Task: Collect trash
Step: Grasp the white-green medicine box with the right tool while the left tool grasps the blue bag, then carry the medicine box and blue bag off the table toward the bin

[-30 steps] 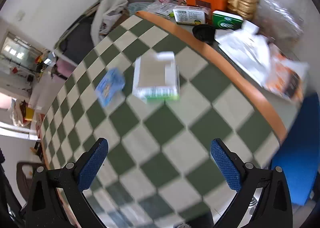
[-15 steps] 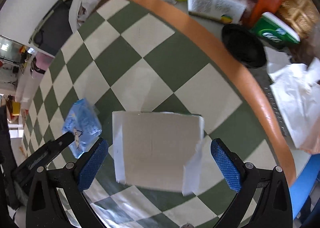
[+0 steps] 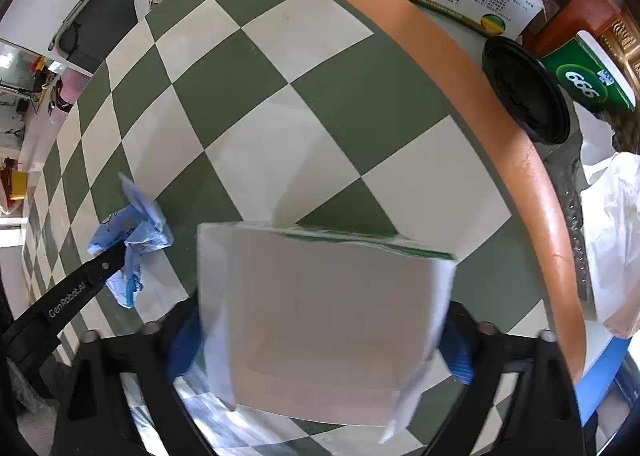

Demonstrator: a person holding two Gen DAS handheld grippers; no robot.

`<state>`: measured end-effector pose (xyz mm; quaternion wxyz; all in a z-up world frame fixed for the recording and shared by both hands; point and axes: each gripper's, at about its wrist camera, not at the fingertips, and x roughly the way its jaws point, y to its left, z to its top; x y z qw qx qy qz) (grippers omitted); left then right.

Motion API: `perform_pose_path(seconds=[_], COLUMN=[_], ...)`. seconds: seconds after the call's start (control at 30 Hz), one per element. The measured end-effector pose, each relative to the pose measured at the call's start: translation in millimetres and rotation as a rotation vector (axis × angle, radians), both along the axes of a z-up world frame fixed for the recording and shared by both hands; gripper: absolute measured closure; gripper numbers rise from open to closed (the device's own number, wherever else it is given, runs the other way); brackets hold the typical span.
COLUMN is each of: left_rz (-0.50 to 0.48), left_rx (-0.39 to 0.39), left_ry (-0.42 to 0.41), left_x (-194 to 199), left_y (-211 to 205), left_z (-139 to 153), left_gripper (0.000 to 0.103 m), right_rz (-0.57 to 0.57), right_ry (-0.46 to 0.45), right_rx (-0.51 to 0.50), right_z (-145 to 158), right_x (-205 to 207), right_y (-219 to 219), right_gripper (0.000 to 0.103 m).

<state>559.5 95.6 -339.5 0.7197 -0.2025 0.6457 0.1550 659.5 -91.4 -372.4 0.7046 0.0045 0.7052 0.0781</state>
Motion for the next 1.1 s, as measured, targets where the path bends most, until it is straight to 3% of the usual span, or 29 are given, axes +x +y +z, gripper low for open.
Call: perform_pose_path(seconds=[0.4,0.7,0.93,1.1], left_rz=[0.022,0.049,0.067,0.083], left_rx=[0.065,0.092,0.114,0.136], left_ry=[-0.022,-0.072,-0.12,-0.154], left_x=[-25,-62,-106,-162], left_y=[5,17,21,17], left_z=[21,50,77,100], left_gripper=[0.098,0.1,0.1,0.1], right_rz=[0.016,0.025,0.071,0.109], right_ry=[-0.014,-0.063,-0.112,-0.142], right_rx=[0.022,0.041,0.061,0.093], right_z=[5,31,62,88], right_x=[0,-15,-50,-96], right_y=[0,-12,-9,-10], right_gripper=[0.012,0.013,0.013,0.013])
